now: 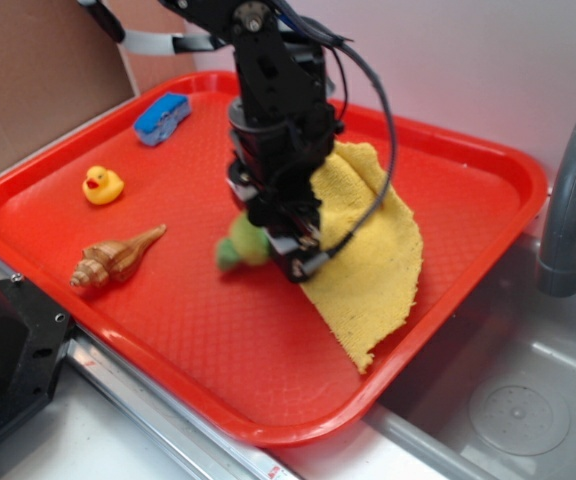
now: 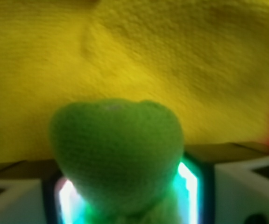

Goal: Grab the green animal.

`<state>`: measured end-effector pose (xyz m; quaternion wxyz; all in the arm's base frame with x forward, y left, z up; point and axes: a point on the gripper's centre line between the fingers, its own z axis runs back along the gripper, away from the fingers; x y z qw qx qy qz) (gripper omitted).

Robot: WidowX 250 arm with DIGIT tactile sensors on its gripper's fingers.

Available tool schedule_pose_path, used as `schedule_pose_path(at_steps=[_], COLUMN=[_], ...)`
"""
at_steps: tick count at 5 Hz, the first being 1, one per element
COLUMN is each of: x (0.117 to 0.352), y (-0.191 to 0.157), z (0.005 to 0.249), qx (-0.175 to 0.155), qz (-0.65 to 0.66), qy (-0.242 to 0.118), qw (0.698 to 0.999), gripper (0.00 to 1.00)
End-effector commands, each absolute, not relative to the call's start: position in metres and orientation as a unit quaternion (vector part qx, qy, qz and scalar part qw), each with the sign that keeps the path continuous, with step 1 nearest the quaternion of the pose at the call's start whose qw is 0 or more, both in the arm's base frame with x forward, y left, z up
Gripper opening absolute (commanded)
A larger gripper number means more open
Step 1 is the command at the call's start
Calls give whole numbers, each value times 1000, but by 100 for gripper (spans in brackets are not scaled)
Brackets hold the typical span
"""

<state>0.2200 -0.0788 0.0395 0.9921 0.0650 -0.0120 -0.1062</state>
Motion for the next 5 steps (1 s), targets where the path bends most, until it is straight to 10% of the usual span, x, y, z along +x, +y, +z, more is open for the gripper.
schedule_pose_path(at_steps=[1,5], x=[210,183], y=[-40,2], z=[132,171], qx=[-6,-11], qz=[2,139], qy=[-26,-54], qw=[1000,989], gripper=[0,0])
